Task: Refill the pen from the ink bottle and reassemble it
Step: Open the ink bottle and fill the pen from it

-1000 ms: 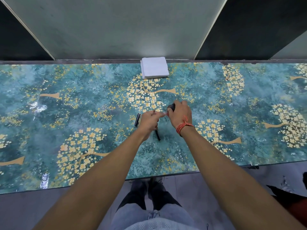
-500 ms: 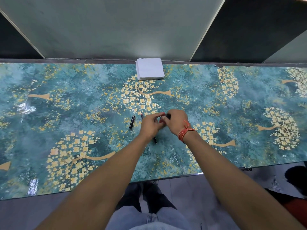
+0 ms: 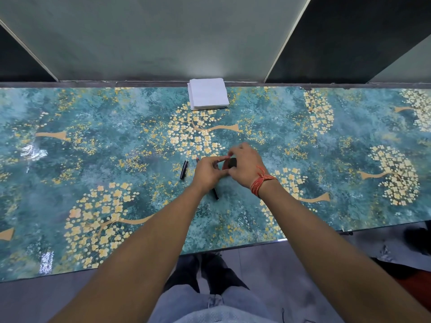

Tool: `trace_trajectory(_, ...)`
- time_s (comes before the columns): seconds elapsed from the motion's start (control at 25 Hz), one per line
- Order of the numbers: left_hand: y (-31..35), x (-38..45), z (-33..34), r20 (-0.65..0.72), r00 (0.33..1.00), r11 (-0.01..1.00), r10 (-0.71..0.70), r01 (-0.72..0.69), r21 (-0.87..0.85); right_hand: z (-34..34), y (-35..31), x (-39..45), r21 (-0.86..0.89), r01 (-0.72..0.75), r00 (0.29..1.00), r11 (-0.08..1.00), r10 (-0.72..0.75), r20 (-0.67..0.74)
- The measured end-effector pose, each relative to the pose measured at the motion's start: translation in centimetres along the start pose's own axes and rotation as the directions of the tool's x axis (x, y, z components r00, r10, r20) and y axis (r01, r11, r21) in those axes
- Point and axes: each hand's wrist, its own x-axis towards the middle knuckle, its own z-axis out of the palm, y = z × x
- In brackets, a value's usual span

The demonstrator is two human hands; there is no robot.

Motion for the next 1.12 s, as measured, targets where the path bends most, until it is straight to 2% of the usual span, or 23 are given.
trace_trajectory(0.12,0.0,0.1,-0.1,-0.008,1.0,1.0,0.0,0.0,-0.014,-0.1,0.0,0.0,-0.056,-0.099,0.995,0.994,0.098,-0.026)
trace_trajectory(0.24,0.1,0.0,-0.1,-0.002,1.0,1.0,-0.005,0.005,-0.002,0.2,-0.3,-0.1,-0.054,-0.011,1.0,0.999,0.012,0.019)
trace_trajectory(0.36,0.3,-0.1,-0.1,-0.004,1.0,1.0,-0.016,0.016,-0.023,0.2,-0.5,0.1,-0.084,-0.095,0.995,0.992,0.092,-0.03)
trace_trajectory(0.48,0.4,0.0,-0.1,-0.003,0.999,0.999,-0.048,0.048,0.005,0.8,-1.1,0.0,-0.071,-0.04,0.999,0.997,0.037,-0.039)
trace_trajectory(0.6,0.3,0.1,0.0,-0.001,0.999,0.999,-0.046,0.046,0.025,1.2,-1.5,0.0,-0.055,-0.135,0.987,0.989,0.129,-0.092)
trace_trajectory(0.68,0.4,0.0,-0.1,0.002,0.998,0.998,-0.058,0.058,-0.002,1.0,-1.6,0.1,-0.04,-0.142,0.987,0.989,0.138,-0.084)
trace_trajectory(0.8,1.0,0.0,-0.2,0.016,0.998,0.997,-0.068,0.069,-0.042,0.0,-1.5,-0.2,0.089,-0.078,0.974,0.993,0.095,-0.205)
trace_trajectory(0.88,1.3,0.0,-0.3,0.031,0.997,0.997,-0.073,0.074,-0.025,-0.4,-0.7,-0.9,0.251,-0.098,0.946,0.963,0.168,-0.276)
trace_trajectory(0.96,1.7,-0.1,-0.5,0.068,0.993,0.996,-0.093,0.092,0.015,0.5,0.4,-1.9,0.424,-0.142,0.918,0.895,0.279,-0.282)
trace_trajectory(1.04,1.6,-0.4,-0.6,0.072,0.99,0.993,-0.119,0.118,0.019,2.5,1.6,-3.1,0.499,-0.162,0.889,0.851,0.345,-0.301)
trace_trajectory(1.12,1.8,-1.2,-0.7,0.01,0.985,0.984,-0.171,0.171,-0.041,4.4,2.2,-4.2,0.542,-0.171,0.876,0.823,0.378,-0.298)
